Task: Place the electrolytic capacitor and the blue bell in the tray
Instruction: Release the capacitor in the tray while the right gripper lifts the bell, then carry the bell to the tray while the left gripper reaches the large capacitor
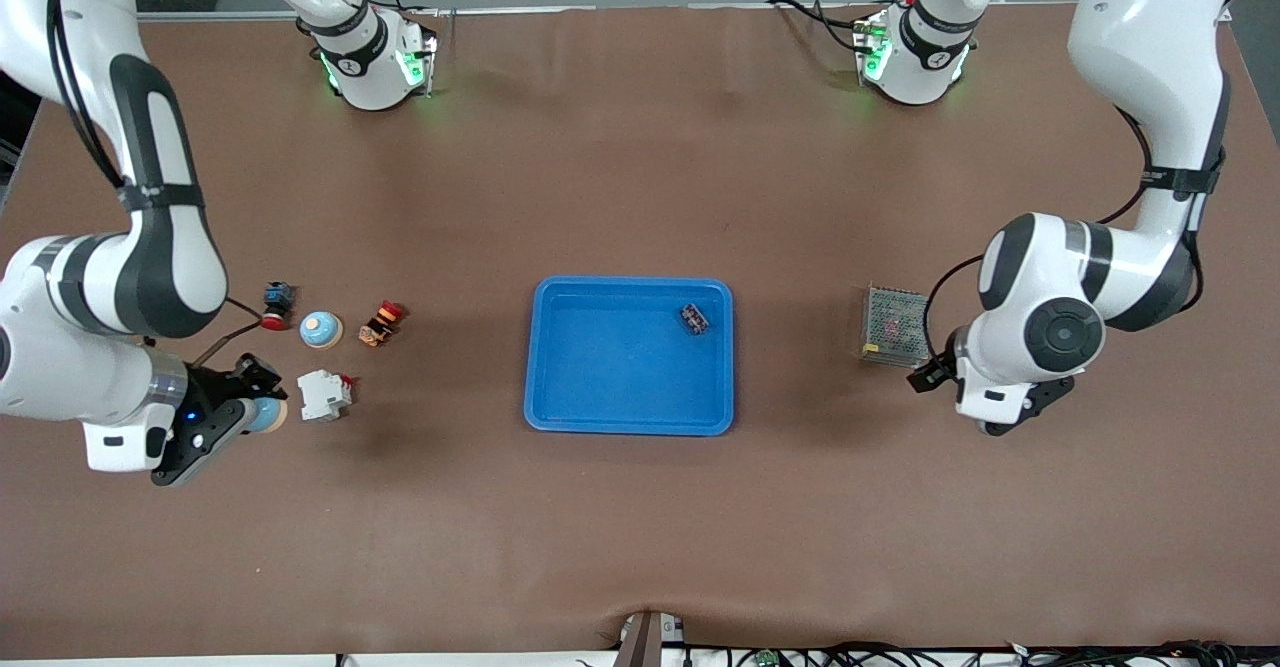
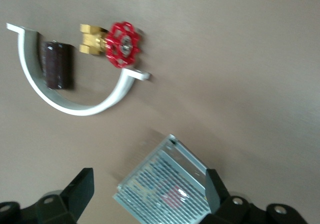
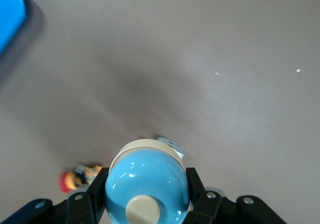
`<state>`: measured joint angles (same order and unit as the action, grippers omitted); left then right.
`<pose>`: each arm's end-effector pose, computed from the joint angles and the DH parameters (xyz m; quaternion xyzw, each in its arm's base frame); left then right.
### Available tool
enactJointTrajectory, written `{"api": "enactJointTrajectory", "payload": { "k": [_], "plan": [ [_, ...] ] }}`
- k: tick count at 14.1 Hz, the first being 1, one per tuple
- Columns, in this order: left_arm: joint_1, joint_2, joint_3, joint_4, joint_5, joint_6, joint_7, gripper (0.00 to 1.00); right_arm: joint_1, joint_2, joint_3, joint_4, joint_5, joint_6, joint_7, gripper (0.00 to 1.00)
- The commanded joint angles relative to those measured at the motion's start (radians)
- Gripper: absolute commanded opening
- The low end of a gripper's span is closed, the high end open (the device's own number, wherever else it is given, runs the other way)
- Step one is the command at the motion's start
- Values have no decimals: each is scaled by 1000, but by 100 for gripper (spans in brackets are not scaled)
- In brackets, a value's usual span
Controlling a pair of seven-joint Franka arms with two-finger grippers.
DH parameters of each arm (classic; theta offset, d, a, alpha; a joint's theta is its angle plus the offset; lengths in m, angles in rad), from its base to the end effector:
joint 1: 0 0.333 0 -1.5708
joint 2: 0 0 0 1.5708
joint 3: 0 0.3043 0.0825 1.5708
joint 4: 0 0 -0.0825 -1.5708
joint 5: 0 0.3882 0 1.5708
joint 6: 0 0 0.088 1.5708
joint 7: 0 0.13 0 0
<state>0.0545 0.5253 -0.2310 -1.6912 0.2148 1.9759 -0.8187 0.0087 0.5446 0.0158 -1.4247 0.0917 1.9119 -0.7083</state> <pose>0.6347 -0.0851 0.2474 -0.9556 -0.2708 0.0810 0.0832 0.6982 0.0240 0.3416 -0.9384 -0.3412 0.0113 0.0538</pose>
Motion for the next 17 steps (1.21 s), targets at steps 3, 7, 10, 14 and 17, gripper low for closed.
{"api": "enactJointTrajectory", "payload": {
  "k": [3,7,10,14,17],
  "plan": [
    [120,-25,-11,-45,18,0,107,86,85,-38,-5,-19,100,-65,261,43],
    [220,-22,-11,-74,18,15,251,82,164,-38,4,-19,117,-65,481,42],
    [248,-22,-11,-122,18,64,277,69,247,-38,4,-20,109,-54,651,42],
    [286,-19,-10,-139,20,104,363,67,326,-38,3,-34,106,-31,806,42],
    [295,-7,-10,-156,20,161,378,67,399,-57,0,-120,105,85,916,42]
  ]
}}
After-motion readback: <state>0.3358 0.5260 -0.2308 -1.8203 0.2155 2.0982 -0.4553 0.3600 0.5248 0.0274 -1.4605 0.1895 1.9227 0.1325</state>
